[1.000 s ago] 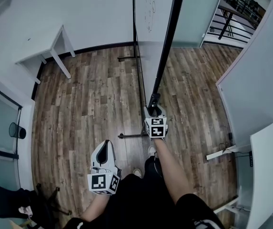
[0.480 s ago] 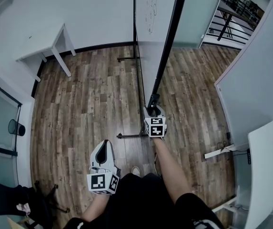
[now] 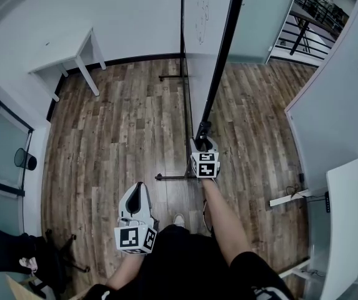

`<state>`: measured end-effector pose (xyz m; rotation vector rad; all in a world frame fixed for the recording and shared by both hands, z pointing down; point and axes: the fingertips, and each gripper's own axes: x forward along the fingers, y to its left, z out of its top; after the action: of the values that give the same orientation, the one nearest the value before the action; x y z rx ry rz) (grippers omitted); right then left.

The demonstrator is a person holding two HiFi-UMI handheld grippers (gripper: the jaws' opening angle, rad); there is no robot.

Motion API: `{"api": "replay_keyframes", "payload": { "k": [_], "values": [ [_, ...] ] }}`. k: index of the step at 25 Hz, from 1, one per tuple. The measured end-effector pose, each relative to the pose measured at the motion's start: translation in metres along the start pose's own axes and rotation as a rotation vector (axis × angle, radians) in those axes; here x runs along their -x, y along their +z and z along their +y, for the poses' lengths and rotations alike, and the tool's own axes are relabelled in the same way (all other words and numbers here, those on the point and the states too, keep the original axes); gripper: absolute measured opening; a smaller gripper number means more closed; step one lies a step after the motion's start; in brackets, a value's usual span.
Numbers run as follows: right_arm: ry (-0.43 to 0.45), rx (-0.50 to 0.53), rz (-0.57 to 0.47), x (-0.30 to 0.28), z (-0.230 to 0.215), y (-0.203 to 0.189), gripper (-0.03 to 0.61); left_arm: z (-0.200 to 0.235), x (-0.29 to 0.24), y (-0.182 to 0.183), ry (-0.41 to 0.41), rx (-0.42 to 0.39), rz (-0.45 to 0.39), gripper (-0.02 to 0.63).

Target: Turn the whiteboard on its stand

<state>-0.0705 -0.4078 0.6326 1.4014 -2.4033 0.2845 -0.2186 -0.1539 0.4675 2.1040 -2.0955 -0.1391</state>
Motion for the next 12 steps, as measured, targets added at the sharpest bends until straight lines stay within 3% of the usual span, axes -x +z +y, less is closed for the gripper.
{"api": "replay_keyframes", "payload": {
  "k": [12],
  "values": [
    [0.024, 0.009, 0.004, 0.052, 0.026, -0.024, 0.192, -0.022, 0.062, -0.004, 0.027, 0.014, -0.019, 0.02]
  ]
}}
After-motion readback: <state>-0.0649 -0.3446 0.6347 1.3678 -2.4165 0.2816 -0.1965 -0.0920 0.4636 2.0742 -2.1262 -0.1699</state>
